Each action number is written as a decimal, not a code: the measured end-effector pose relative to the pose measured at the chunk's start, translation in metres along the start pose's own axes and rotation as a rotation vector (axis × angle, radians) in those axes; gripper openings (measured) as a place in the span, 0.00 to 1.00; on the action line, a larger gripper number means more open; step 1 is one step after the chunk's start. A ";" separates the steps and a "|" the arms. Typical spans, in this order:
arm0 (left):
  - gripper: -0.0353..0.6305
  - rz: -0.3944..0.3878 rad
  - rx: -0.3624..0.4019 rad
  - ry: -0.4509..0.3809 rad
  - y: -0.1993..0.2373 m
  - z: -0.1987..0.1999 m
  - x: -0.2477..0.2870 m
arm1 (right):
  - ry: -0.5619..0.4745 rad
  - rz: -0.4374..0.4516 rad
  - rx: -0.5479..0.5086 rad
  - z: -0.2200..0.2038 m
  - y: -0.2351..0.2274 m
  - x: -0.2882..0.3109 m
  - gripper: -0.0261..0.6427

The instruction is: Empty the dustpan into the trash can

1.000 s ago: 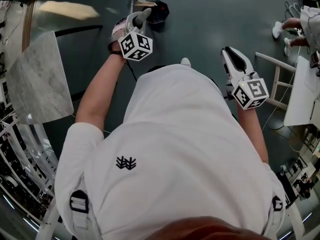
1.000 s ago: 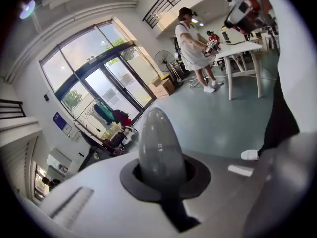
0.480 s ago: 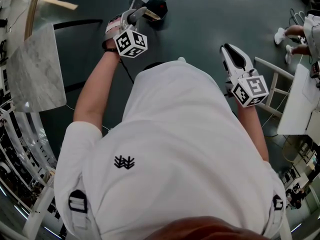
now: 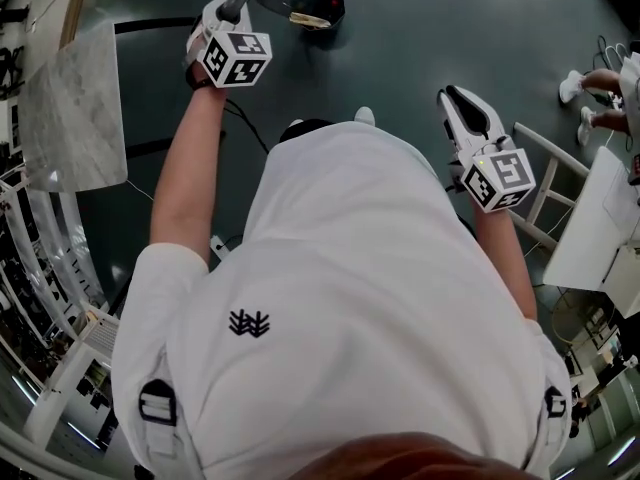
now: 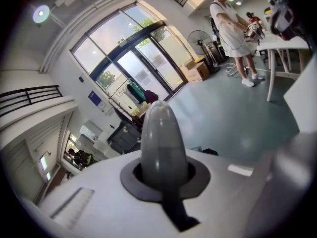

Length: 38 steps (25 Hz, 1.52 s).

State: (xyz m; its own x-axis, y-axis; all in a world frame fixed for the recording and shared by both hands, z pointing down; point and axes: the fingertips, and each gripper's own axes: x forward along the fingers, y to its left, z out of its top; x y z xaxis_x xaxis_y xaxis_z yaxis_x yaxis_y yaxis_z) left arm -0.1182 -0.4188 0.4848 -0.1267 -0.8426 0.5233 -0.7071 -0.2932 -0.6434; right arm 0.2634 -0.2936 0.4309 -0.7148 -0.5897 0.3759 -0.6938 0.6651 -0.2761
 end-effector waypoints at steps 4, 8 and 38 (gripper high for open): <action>0.14 0.066 -0.082 0.033 0.026 0.001 -0.015 | 0.008 0.044 -0.007 -0.002 -0.003 0.004 0.13; 0.14 0.109 -0.151 0.066 0.054 -0.006 -0.036 | 0.018 0.102 -0.007 -0.003 0.002 0.018 0.13; 0.14 -0.048 -0.347 0.221 0.052 -0.252 -0.231 | 0.094 0.272 -0.164 -0.048 0.239 0.078 0.10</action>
State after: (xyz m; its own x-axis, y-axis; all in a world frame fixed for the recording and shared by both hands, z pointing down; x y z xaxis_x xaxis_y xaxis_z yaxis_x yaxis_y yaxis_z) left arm -0.3013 -0.1259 0.4713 -0.2073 -0.7032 0.6801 -0.9038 -0.1284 -0.4082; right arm 0.0461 -0.1588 0.4367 -0.8552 -0.3407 0.3905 -0.4502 0.8617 -0.2341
